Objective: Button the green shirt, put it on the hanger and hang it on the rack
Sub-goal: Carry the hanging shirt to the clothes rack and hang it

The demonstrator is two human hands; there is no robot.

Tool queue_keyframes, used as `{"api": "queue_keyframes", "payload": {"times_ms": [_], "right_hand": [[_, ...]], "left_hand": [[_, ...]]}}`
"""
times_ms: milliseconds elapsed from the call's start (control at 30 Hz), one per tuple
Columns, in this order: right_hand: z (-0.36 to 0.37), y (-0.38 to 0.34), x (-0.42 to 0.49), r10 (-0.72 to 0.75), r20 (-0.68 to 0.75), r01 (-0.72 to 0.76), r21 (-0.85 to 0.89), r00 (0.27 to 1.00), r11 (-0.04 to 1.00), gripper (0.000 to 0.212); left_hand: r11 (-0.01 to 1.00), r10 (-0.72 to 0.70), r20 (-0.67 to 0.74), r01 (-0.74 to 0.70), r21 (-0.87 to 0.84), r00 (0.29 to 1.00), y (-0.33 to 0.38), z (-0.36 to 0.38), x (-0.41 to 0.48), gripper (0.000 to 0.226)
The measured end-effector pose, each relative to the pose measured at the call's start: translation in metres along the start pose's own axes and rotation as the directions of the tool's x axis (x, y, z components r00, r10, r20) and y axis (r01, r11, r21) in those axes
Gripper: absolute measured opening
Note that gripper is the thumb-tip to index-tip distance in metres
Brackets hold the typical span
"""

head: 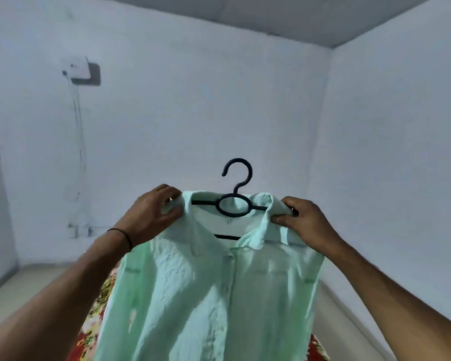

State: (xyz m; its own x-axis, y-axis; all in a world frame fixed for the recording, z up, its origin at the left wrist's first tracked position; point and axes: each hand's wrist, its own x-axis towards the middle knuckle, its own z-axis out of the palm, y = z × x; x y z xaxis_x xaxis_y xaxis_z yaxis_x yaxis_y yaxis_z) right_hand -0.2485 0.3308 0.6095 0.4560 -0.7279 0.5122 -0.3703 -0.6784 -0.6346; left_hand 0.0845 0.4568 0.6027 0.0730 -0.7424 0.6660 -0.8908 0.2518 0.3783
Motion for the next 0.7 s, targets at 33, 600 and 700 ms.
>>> {"api": "queue_keyframes", "payload": {"times_ms": [33, 600, 700], "right_hand": [[-0.021, -0.014, -0.009, -0.014, -0.011, 0.013, -0.015, 1.0, 1.0, 0.017], [-0.295, -0.113, -0.212, -0.019, -0.203, -0.028, -0.227, 0.979, 0.974, 0.037], [-0.321, -0.127, -0.238, 0.001, -0.167, -0.074, -0.432, 0.986, 0.899, 0.026]], "left_hand": [[1.0, 0.021, 0.018, -0.02, -0.018, 1.0, 0.018, -0.009, 0.006, 0.021], [0.904, 0.374, -0.109, -0.388, -0.181, 0.921, 0.297, 0.013, 0.035, 0.003], [0.872, 0.419, -0.106, -0.432, -0.231, 0.902, 0.338, 0.015, 0.031, 0.007]]}}
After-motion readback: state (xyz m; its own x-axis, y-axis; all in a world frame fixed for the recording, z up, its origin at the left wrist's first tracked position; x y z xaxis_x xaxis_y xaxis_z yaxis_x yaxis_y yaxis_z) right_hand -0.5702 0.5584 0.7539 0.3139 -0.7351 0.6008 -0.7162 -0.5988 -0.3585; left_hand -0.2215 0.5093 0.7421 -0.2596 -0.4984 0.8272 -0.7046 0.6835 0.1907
